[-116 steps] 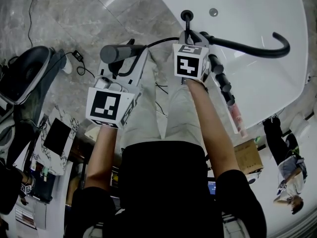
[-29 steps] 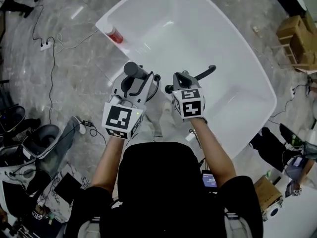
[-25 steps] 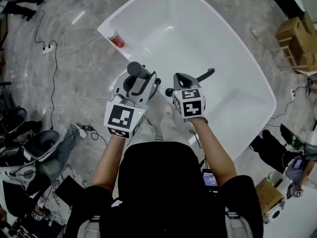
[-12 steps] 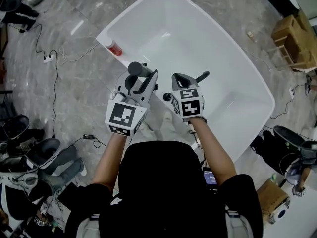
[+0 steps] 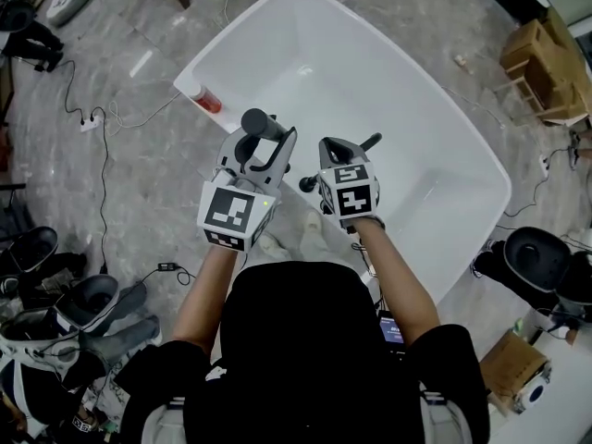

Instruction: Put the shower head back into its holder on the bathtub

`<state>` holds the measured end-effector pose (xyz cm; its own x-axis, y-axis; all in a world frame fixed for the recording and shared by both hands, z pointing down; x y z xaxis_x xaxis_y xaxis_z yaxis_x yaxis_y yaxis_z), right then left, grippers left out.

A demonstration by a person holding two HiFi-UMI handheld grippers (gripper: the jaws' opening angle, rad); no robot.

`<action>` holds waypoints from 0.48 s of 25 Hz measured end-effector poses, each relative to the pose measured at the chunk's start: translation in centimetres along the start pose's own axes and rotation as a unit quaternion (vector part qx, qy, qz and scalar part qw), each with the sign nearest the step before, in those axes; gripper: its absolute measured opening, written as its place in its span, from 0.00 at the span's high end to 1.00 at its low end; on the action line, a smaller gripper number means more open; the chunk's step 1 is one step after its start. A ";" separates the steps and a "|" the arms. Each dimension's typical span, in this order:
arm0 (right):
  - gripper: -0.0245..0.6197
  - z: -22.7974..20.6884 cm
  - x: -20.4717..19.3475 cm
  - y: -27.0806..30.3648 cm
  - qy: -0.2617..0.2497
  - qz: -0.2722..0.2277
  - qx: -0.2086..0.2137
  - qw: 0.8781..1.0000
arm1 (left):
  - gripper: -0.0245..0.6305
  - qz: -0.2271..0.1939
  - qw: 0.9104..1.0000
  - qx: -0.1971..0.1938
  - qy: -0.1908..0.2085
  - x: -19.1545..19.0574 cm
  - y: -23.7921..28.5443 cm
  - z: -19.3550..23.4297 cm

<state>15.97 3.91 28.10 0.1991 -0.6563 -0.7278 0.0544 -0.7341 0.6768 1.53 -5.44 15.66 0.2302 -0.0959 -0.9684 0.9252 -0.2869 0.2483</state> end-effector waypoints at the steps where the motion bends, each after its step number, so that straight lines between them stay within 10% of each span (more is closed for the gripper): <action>1: 0.93 -0.1 0.0 -0.2 0.001 0.000 -0.001 1.000 | 0.74 0.004 1.000 -0.001 0.001 -0.2 0.1 -0.1; 12: 0.93 -0.3 -1.9 0.5 0.016 0.015 0.000 1.000 | 0.74 0.050 0.999 0.001 -0.006 -4.5 0.7 0.0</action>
<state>15.87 4.84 29.84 0.2321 -0.6725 -0.7028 0.0481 -0.7137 0.6988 1.13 -5.20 20.23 0.3187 -0.1350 -0.9382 0.8967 -0.2777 0.3446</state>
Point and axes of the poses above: the fingertips, and each gripper's own axes: y forward along the fingers, z to its left, x out of its top, the point moved 9 cm from there along -y, backward along the fingers, and after that the axes turned 1 degree about y, right-handed, at the moved point
